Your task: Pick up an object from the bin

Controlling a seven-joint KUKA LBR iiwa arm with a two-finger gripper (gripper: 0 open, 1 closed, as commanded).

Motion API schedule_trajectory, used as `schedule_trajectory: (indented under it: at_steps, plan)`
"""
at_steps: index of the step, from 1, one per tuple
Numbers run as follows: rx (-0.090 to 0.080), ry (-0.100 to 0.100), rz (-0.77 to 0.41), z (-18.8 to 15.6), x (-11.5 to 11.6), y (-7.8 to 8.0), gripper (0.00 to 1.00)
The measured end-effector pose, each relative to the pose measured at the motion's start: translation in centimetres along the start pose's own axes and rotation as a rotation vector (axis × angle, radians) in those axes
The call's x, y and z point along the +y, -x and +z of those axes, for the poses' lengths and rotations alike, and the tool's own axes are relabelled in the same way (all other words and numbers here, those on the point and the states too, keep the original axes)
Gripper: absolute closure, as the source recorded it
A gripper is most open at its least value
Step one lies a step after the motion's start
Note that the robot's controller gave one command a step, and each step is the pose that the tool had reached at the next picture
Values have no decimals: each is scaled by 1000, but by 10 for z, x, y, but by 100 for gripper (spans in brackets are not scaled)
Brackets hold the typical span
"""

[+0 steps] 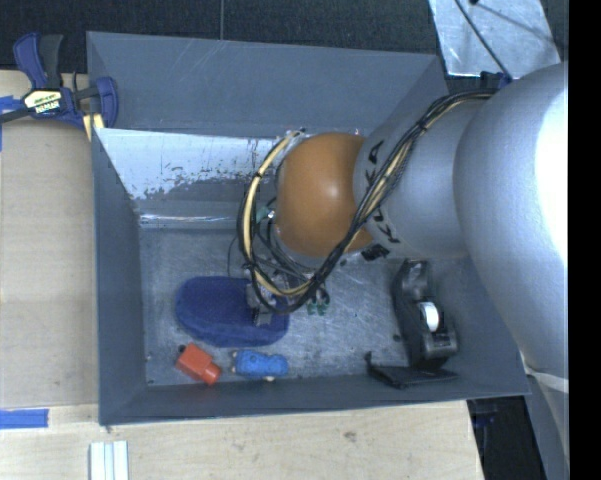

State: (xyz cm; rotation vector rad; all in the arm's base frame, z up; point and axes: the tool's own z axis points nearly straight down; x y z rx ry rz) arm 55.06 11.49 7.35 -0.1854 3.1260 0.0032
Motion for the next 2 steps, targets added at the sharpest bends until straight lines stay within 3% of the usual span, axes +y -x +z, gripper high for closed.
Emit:
schedule_trajectory:
  at_steps: [1, 2]
  plan:
    - [0, 0, 73, -94, 27, -16, 100]
    - [-1, 0, 70, -163, 30, -10, 100]
